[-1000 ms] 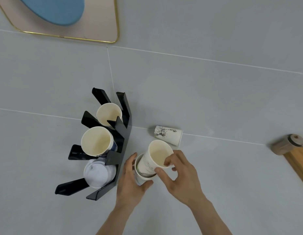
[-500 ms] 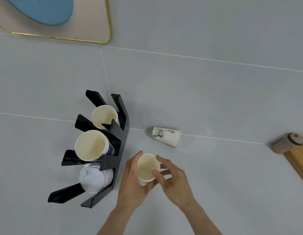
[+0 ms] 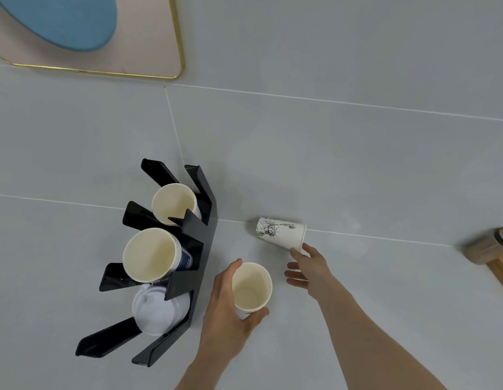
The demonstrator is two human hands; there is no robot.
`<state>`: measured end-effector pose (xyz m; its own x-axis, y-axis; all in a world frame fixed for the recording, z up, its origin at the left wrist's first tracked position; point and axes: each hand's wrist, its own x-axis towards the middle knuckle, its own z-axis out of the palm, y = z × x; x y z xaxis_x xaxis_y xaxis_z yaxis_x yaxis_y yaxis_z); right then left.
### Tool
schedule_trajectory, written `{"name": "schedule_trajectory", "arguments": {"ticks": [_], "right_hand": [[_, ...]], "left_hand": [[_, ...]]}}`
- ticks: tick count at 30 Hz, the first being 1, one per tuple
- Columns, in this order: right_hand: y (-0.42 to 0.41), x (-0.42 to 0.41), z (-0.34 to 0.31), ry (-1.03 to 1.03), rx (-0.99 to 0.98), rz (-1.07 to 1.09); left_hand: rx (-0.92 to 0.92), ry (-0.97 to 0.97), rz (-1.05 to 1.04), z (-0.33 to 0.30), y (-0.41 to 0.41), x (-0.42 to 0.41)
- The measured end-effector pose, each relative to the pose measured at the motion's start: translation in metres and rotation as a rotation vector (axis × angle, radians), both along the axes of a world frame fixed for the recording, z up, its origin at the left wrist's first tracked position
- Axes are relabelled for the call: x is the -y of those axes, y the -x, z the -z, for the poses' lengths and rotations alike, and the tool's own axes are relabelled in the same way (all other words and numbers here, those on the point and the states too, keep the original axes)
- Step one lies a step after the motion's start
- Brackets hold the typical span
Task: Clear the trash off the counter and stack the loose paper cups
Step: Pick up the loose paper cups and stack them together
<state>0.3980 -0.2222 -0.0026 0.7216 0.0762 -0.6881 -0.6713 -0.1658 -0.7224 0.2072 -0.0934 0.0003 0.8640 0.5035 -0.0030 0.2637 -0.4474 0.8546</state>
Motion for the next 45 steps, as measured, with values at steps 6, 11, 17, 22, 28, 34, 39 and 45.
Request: {"name": "schedule_trajectory", "arguments": {"ticks": [6, 11, 17, 22, 28, 34, 39, 45], "right_hand": [[0.004, -0.013, 0.013, 0.016, 0.065, 0.105], [0.018, -0.008, -0.027, -0.129, 0.358, 0.179], [0.056, 0.017, -0.098, -0.093, 0.803, -0.092], [0.081, 0.031, -0.092, 0.147, 1.148, -0.395], [0.108, 0.027, -0.066, 0.220, 1.122, -0.601], [0.109, 0.013, -0.057, 0.114, 0.636, -0.302], [0.103, 0.009, -0.056, -0.037, 0.290, -0.238], [0.098, 0.008, -0.064, -0.050, 0.227, -0.218]], "left_hand": [[-0.002, 0.015, 0.000, 0.001, -0.002, -0.003], [-0.008, 0.038, -0.008, -0.002, -0.006, -0.003], [-0.004, 0.048, -0.014, -0.002, -0.005, -0.004], [-0.014, 0.100, -0.023, -0.006, -0.008, -0.001], [0.011, 0.252, -0.001, -0.010, -0.007, 0.005], [0.029, 0.492, -0.051, -0.029, 0.001, 0.004], [0.026, 0.517, -0.219, -0.037, 0.000, -0.004], [-0.030, 0.517, -0.260, -0.042, 0.002, -0.012]]}}
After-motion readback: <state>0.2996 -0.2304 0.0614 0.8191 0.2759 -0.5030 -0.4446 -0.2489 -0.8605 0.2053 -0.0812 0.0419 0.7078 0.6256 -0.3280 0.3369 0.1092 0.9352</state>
